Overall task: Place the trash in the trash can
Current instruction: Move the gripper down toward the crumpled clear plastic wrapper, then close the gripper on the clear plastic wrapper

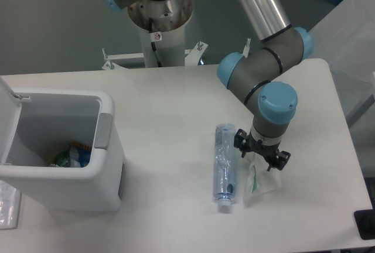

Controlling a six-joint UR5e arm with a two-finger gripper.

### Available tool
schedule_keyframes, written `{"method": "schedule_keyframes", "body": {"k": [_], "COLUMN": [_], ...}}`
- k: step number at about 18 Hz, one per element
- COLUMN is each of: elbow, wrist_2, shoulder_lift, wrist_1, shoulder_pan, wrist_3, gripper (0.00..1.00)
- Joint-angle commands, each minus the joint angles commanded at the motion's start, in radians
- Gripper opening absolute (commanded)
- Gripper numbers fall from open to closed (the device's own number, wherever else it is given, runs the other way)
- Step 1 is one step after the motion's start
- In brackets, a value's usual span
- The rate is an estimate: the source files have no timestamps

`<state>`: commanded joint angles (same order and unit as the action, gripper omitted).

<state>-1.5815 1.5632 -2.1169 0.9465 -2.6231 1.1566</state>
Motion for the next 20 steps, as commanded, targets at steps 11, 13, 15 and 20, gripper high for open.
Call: {"method": "schedule_keyframes", "body": {"k": [11,13,15,20], "elbow": [0.008,0.012,0.012,0.021], "wrist_2": [-0.009,-0.023,-0.090,-0.169], "shoulder_lift": [0.009,0.014,0.014,0.014], "wrist_1": [0.000,-0.002,-0.002,-0.002], "shoulder_pan": [-0.005,-0.008,-0.014,-0.029], "wrist_3": [-0.032,-0.034,-0.061,-0.084], "gripper": [0.00,0.00,0.00,0.00]}}
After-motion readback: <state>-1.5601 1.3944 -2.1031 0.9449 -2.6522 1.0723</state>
